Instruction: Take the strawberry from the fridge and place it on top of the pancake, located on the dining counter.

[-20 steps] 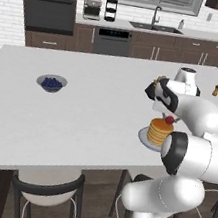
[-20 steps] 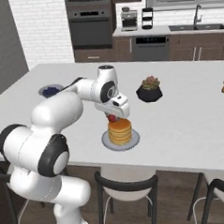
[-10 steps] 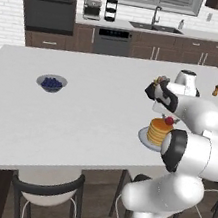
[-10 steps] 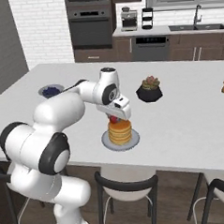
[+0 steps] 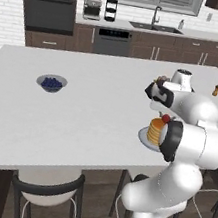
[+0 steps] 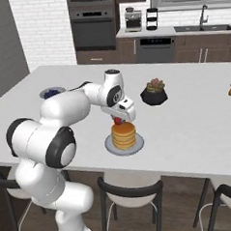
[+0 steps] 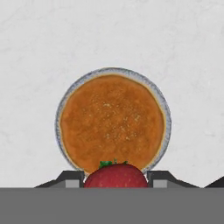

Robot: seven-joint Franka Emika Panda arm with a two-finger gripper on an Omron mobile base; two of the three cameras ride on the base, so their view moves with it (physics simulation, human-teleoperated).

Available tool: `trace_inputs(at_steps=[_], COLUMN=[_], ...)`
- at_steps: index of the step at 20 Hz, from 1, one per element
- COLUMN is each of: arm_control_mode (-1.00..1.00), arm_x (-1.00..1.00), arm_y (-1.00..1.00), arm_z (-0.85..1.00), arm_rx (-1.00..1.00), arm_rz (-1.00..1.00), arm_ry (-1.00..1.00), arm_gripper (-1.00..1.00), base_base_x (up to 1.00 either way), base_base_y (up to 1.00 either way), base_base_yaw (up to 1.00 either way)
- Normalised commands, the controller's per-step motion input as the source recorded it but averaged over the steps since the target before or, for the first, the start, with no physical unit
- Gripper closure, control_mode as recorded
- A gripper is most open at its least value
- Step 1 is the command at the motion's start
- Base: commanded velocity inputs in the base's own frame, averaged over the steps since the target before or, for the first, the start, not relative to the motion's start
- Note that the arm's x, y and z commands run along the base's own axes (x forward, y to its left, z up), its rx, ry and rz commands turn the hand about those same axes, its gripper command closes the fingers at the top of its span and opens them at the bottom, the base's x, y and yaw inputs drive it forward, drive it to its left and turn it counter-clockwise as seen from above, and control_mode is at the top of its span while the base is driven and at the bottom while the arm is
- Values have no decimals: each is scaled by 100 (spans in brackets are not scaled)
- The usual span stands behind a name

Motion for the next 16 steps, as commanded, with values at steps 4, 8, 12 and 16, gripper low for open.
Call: trace_inputs(at_steps=[4,8,12,16], arm_control_mode=[-100,-100,-100,-100], arm_x=[7,0,13,22], arm_y=[-3,-9,-11,-4], arm_z=[-15,-27,-18,-11], arm_rx=[0,0,1,1], arm_rz=[0,0,0,0], arm_ry=[-1,-4,0,0], arm_gripper=[100,100,100,100], base_base_x=[0,0,0,0], base_base_y=[0,0,0,0], base_base_yaw=[0,0,0,0])
